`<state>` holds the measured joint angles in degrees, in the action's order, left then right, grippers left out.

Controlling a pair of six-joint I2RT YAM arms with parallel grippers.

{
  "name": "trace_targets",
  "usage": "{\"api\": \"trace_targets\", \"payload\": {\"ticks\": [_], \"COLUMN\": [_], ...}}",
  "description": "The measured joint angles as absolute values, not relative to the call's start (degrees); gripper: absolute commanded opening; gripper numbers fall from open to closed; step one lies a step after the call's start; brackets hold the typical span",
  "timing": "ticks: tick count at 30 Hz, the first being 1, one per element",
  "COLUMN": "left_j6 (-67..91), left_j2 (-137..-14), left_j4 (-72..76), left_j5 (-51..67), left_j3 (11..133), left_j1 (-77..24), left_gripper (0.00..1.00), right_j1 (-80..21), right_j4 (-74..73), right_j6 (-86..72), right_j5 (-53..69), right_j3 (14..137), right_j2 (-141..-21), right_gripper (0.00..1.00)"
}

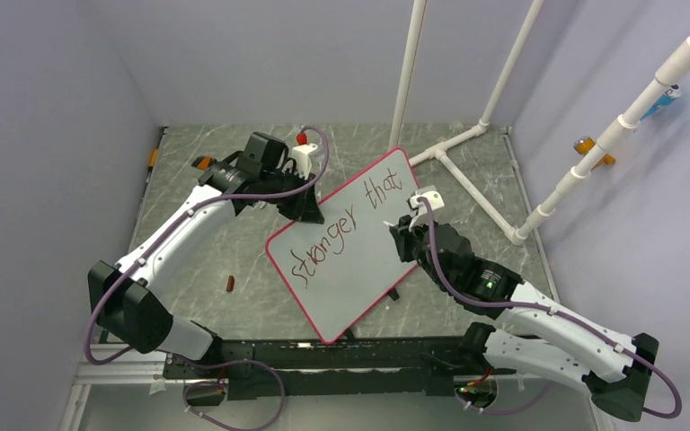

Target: Write a sentence on the whiteboard

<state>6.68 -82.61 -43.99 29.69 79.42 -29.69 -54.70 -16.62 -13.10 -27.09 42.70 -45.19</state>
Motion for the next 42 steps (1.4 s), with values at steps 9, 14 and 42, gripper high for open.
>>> {"api": "trace_targets", "payload": {"ticks": [9, 14, 42], "left_j6": [7.2, 7.2, 7.2], "left_j2": [-82.7, -82.7, -82.7], "left_j4": [-44.7, -44.7, -44.8], "left_j5": [29.7, 29.7, 29.8], "left_j3": [79.4, 79.4, 79.4], "left_j1": [-27.7, -27.7, -27.6], "left_gripper": [0.0, 0.0, 0.0], "right_j1": [-54.7, -54.7, -54.8], "right_j4": [-16.5, -14.5, -6.0], "right_j6": [-13.5, -12.9, -9.4], "right_j5": [-31.3, -27.9, -6.3], "right_j3": [43.1, 42.5, 35.2], "right_j2": [-45.1, -44.6, -45.3], "right_gripper": [0.0, 0.0, 0.0]}}
